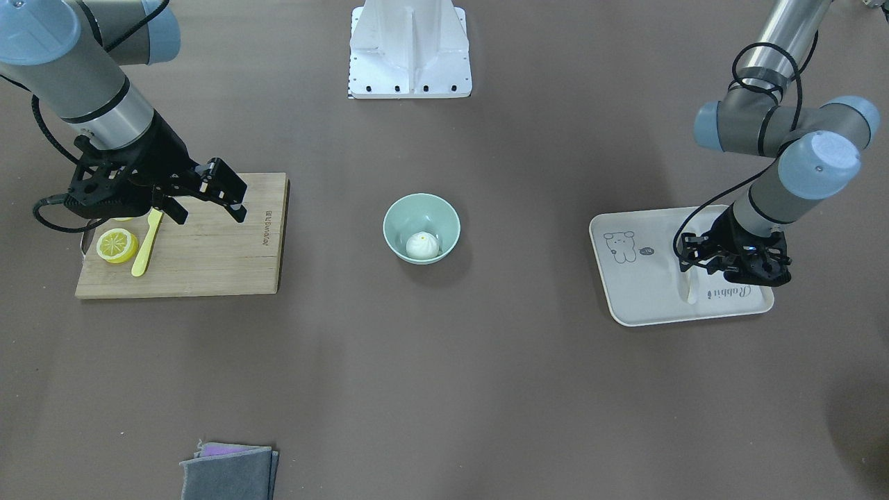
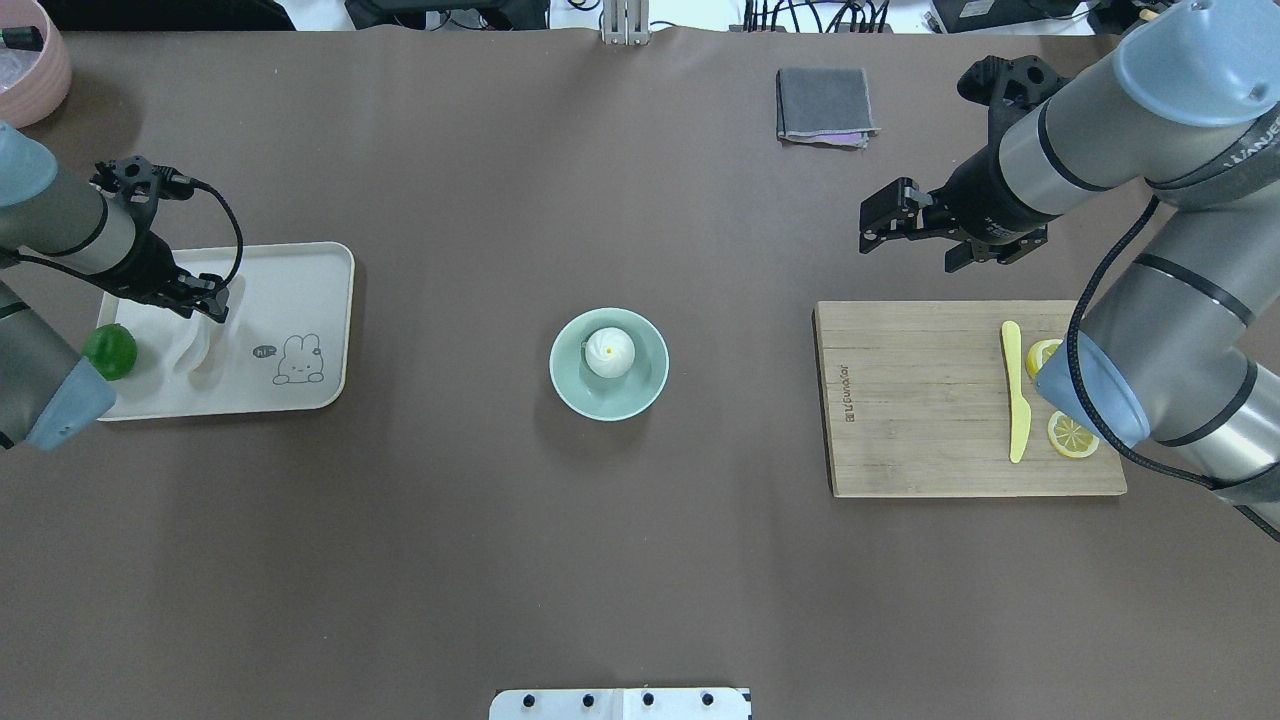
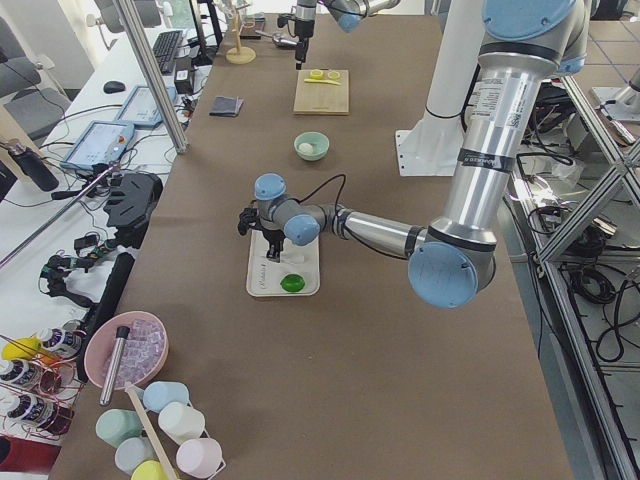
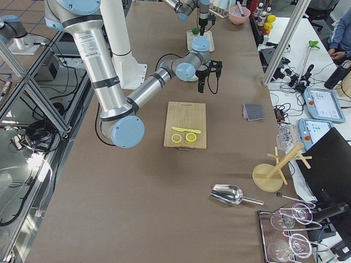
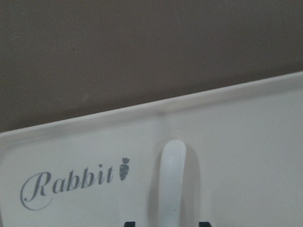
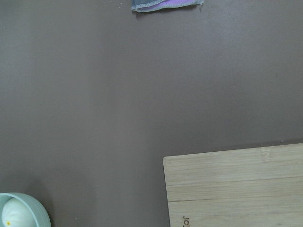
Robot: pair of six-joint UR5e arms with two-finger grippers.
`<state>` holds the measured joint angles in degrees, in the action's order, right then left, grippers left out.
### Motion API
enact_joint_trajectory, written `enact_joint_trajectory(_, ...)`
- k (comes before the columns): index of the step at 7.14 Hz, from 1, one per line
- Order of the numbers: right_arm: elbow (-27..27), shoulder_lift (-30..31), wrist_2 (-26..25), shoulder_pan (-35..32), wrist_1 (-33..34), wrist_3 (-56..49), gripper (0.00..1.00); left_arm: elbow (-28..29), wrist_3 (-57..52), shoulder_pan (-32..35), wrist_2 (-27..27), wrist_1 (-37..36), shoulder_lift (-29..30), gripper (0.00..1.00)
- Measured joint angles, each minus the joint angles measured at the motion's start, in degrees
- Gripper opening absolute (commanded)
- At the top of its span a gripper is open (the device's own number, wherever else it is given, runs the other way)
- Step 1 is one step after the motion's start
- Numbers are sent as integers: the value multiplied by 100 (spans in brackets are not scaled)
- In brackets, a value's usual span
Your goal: Put spoon and bun in bowl
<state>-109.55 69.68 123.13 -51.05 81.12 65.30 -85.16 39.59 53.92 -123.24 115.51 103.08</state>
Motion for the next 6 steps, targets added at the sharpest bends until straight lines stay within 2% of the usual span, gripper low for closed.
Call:
enact_joint_trajectory(1, 0, -4, 30, -41, 2, -2, 99, -7, 5, -10, -2, 4, -6, 0)
enact_joint_trajectory(3, -17, 1, 227, -272, 8, -10, 99, -75, 13, -20, -1, 25, -3, 0)
enact_joint_trajectory(6, -45, 156, 593, -728, 9, -254, 100, -712, 482, -42, -156, -107, 269, 0)
